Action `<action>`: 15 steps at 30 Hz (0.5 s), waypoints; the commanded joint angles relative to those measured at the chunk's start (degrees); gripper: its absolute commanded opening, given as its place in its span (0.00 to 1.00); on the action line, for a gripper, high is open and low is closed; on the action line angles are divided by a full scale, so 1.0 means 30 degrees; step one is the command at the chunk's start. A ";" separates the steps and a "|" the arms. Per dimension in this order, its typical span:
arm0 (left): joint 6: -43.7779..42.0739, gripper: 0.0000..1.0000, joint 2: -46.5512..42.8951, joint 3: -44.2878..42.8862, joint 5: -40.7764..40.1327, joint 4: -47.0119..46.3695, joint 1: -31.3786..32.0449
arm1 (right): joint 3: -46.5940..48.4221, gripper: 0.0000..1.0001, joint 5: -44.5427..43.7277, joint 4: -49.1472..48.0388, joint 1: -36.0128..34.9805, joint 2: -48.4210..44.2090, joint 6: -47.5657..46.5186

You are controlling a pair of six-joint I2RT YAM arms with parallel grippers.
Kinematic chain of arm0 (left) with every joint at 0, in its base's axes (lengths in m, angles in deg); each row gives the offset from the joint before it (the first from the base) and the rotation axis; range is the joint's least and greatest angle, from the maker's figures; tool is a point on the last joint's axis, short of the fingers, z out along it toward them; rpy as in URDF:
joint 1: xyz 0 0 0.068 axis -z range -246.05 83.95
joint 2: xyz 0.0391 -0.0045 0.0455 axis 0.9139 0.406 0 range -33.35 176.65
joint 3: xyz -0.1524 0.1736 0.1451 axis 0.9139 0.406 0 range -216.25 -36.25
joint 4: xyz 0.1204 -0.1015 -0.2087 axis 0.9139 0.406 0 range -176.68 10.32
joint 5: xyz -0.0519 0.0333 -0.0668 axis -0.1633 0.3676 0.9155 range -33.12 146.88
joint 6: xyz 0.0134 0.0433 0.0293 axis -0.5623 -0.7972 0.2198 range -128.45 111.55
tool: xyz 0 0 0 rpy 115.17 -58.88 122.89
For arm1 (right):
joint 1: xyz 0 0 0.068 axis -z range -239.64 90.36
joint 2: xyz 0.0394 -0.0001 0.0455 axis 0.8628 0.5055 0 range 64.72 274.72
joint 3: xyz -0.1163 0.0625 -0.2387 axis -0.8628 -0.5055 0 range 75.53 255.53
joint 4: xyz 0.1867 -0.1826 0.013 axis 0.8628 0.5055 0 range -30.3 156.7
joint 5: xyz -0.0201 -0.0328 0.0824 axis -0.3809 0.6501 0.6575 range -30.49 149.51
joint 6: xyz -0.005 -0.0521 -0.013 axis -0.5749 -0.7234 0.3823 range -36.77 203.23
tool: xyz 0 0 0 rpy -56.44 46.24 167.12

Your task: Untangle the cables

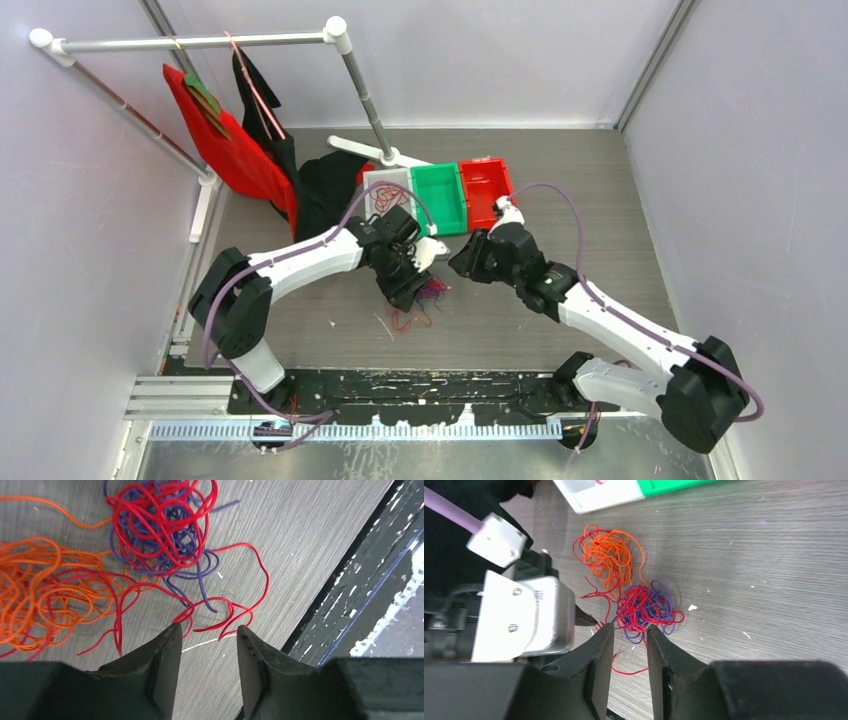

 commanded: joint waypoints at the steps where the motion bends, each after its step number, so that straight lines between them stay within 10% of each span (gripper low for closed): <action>1: 0.0235 0.44 -0.0509 0.1233 0.0116 -0.1555 0.0052 | 0.0032 0.35 -0.0766 0.1382 0.0437 -0.1343 0.0622; 10: 0.0176 0.28 -0.0626 0.2322 -0.0514 -0.2811 0.0041 | 0.0552 0.33 0.0083 0.3004 0.0569 -0.1419 0.1028; 15: -0.0414 0.03 -0.1971 0.1646 -0.0203 -0.1168 0.0046 | 0.0510 0.28 0.0803 0.3354 0.0570 -0.1428 0.0637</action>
